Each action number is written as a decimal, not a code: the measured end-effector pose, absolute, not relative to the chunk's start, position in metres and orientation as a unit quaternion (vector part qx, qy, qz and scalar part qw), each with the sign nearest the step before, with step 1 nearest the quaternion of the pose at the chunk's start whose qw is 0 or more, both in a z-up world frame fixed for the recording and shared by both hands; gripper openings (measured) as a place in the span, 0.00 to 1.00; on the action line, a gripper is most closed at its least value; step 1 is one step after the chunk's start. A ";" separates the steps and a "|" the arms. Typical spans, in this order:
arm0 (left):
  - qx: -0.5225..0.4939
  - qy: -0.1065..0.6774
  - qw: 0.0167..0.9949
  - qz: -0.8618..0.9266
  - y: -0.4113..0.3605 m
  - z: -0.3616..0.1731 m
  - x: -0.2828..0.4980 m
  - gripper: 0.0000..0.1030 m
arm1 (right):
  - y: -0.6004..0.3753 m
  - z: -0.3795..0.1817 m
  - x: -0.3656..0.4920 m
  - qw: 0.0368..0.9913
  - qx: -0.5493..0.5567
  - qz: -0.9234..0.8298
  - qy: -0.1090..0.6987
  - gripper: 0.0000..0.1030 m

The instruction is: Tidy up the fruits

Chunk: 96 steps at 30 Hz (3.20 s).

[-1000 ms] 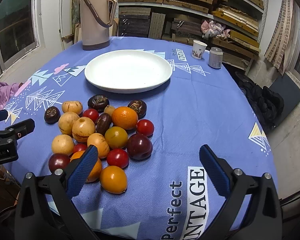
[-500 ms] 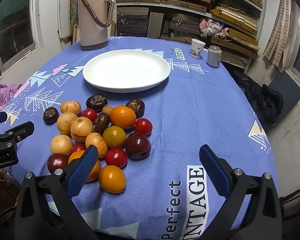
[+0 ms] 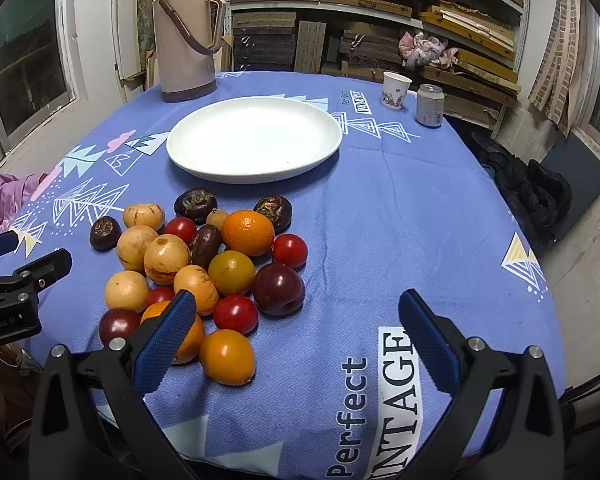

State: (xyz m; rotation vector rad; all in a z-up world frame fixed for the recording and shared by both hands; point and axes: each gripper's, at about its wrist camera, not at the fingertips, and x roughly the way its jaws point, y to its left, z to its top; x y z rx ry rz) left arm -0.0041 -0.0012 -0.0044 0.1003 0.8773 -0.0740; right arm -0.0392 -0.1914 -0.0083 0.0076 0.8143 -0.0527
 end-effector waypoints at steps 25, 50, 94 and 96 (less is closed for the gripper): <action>0.047 0.431 0.900 -0.041 -0.002 -0.006 -0.007 0.97 | -0.191 -0.009 -0.041 0.918 0.002 -0.026 0.396 0.96; 0.061 0.430 0.900 -0.046 -0.007 -0.007 -0.004 0.97 | -0.193 -0.013 -0.038 0.918 0.001 -0.025 0.395 0.96; 0.066 0.453 0.882 -0.113 0.024 -0.068 0.076 0.43 | -0.237 -0.051 -0.003 0.900 0.027 0.070 0.429 0.64; 0.066 0.452 0.883 -0.111 0.024 -0.068 0.075 0.43 | -0.236 -0.054 0.003 0.896 0.044 0.088 0.433 0.63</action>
